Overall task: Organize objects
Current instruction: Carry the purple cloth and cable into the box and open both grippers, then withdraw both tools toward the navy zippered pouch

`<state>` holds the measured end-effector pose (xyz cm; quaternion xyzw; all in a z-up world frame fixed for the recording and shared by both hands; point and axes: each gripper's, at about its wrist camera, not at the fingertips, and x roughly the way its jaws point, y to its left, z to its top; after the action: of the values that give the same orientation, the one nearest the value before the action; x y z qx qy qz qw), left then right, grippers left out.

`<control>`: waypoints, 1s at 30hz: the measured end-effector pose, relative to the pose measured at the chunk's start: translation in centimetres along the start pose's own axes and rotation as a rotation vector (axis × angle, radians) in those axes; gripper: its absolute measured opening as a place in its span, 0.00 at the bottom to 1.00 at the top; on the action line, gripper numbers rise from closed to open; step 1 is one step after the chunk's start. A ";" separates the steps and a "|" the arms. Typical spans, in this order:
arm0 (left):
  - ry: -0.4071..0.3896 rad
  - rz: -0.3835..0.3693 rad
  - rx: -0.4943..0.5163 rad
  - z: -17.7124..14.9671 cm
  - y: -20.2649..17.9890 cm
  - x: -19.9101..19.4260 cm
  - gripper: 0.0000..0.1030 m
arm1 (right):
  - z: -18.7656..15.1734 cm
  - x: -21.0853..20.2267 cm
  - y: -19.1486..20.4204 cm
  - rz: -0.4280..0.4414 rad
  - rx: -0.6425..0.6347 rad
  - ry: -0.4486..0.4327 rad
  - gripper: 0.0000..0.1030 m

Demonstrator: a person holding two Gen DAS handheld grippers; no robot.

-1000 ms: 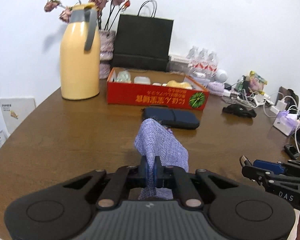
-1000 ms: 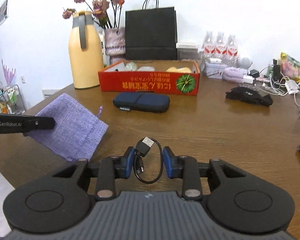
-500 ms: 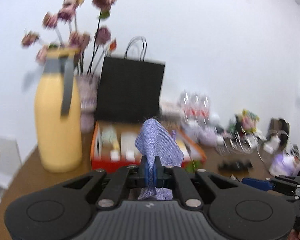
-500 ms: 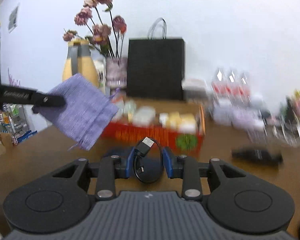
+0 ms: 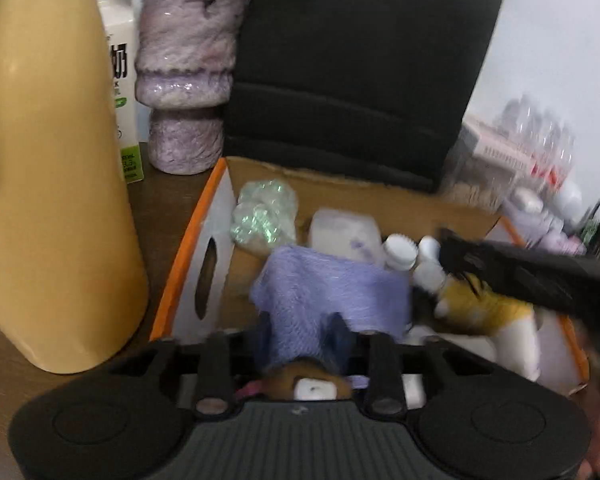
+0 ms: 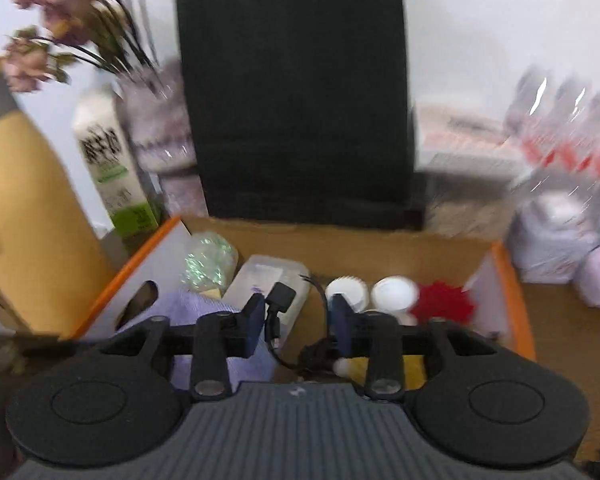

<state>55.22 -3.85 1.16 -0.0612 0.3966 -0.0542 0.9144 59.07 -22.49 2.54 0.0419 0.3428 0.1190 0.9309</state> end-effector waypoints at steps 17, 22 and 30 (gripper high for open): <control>-0.099 -0.012 0.267 -9.2 -4.1 -14.6 0.91 | -10.7 -17.8 2.8 -0.125 -0.056 -0.149 1.00; -0.047 -0.067 0.235 -13.3 -4.6 -17.2 0.91 | -14.6 -21.9 2.9 -0.145 0.007 -0.134 1.00; -0.043 -0.096 0.215 -18.0 -5.4 -21.6 0.91 | -18.9 -26.9 3.6 -0.138 0.032 -0.141 1.00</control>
<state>27.12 -7.26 5.35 0.0173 0.3654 -0.1391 0.9202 26.31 -25.82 5.64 0.0412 0.2804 0.0457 0.9579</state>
